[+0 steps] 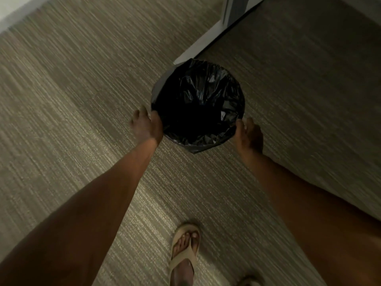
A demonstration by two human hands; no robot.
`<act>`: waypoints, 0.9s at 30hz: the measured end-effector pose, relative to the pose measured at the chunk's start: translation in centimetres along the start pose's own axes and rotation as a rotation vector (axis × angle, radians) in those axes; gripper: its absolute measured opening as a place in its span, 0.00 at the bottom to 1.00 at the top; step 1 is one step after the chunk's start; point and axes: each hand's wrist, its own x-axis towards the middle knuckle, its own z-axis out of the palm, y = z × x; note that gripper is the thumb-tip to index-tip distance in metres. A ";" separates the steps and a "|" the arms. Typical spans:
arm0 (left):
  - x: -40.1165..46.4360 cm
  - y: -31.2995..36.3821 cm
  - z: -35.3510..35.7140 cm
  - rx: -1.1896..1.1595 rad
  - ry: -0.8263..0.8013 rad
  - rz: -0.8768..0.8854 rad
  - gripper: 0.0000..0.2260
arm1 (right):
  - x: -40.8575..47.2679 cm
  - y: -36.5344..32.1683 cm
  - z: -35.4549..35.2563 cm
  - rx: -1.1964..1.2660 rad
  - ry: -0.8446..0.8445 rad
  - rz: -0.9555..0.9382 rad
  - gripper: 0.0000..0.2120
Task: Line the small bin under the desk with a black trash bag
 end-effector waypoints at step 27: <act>-32.2 13.7 -14.2 0.457 -0.091 0.920 0.31 | -28.4 -5.3 -23.9 -0.551 0.148 -0.471 0.35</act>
